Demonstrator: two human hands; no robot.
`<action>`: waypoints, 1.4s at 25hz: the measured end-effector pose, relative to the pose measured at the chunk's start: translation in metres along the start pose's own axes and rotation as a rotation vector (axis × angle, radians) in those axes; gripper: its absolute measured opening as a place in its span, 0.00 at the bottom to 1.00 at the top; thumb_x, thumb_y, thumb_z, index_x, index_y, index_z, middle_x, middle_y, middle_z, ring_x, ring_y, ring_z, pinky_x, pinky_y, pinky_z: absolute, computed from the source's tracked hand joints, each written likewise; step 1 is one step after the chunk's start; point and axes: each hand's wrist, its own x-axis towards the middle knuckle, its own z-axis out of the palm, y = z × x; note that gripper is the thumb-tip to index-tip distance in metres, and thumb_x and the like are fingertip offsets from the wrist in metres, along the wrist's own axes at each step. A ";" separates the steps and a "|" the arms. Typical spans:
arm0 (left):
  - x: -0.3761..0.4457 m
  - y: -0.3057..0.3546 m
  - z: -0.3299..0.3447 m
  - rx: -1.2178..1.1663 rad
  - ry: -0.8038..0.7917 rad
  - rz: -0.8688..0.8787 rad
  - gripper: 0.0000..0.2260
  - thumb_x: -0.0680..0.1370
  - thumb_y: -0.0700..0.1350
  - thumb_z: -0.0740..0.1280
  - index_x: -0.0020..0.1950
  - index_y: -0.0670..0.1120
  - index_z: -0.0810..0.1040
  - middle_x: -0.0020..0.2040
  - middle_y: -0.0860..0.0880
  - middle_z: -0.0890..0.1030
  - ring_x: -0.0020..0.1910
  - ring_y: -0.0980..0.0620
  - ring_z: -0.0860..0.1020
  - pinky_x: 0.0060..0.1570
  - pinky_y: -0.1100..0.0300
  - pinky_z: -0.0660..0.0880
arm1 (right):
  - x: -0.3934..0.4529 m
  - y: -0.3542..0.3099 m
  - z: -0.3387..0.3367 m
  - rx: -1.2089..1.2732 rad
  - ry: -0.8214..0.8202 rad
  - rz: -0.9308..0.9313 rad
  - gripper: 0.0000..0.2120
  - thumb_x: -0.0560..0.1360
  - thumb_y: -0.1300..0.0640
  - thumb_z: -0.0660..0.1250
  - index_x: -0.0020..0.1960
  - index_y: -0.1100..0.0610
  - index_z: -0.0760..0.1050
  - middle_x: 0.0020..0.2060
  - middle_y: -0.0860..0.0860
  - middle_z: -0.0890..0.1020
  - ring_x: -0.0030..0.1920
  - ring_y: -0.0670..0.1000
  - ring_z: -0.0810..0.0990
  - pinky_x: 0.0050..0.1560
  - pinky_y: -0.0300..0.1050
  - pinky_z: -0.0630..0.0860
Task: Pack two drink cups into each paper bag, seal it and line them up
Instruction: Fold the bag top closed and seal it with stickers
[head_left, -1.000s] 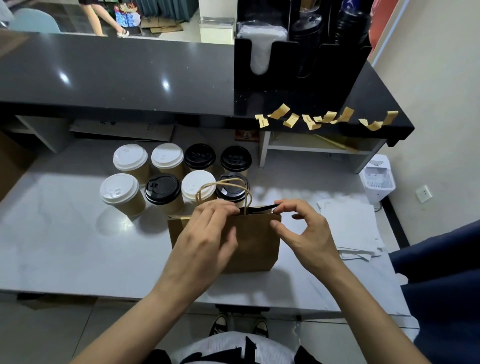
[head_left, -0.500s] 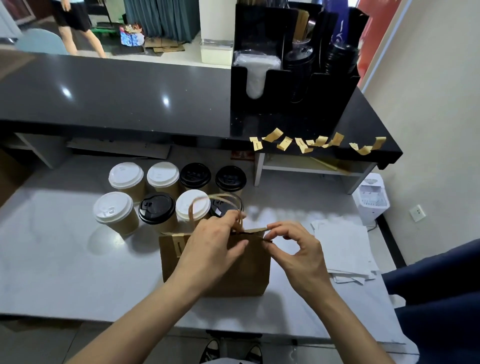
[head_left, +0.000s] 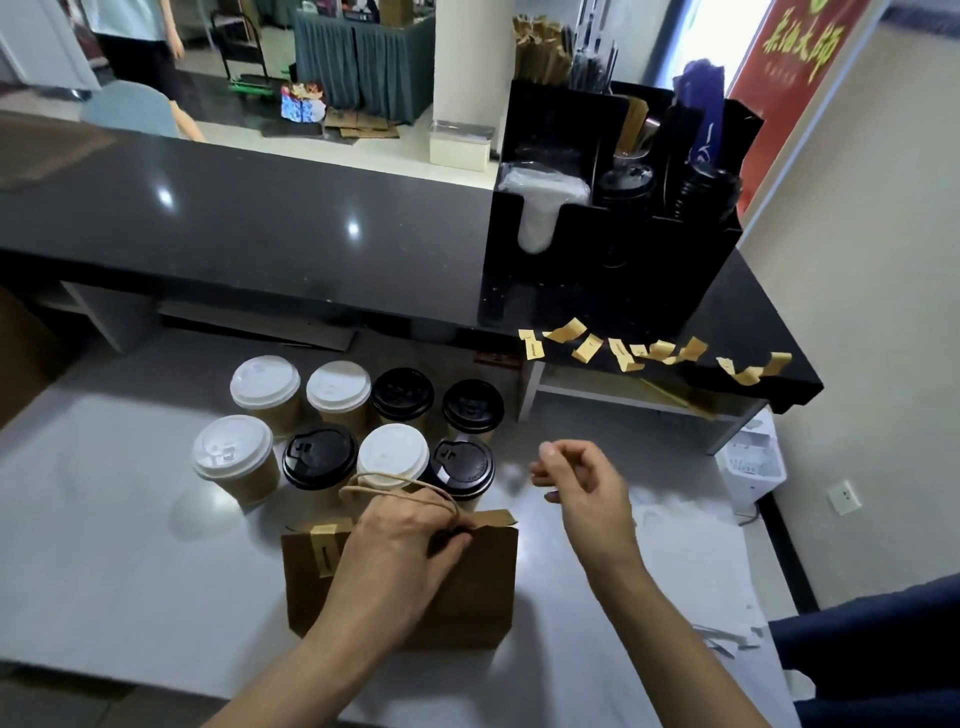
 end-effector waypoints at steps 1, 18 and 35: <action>0.000 -0.001 0.000 0.001 -0.002 -0.004 0.04 0.74 0.49 0.75 0.48 0.54 0.87 0.46 0.60 0.84 0.51 0.58 0.79 0.59 0.57 0.75 | 0.016 -0.008 0.003 0.027 0.021 0.086 0.18 0.75 0.38 0.68 0.53 0.51 0.79 0.44 0.49 0.86 0.47 0.51 0.85 0.43 0.39 0.79; -0.005 -0.003 0.000 0.040 -0.005 0.039 0.04 0.72 0.49 0.77 0.46 0.53 0.87 0.46 0.60 0.84 0.48 0.57 0.80 0.53 0.56 0.78 | 0.142 -0.051 0.063 0.289 0.293 0.494 0.07 0.77 0.59 0.72 0.53 0.61 0.83 0.34 0.49 0.86 0.28 0.42 0.83 0.33 0.39 0.79; -0.002 -0.007 0.006 0.101 0.022 -0.023 0.06 0.77 0.50 0.71 0.51 0.52 0.85 0.48 0.56 0.84 0.51 0.53 0.81 0.56 0.51 0.76 | 0.006 -0.049 0.019 -0.022 -0.003 0.180 0.03 0.76 0.52 0.75 0.44 0.48 0.86 0.39 0.47 0.87 0.37 0.39 0.82 0.33 0.32 0.74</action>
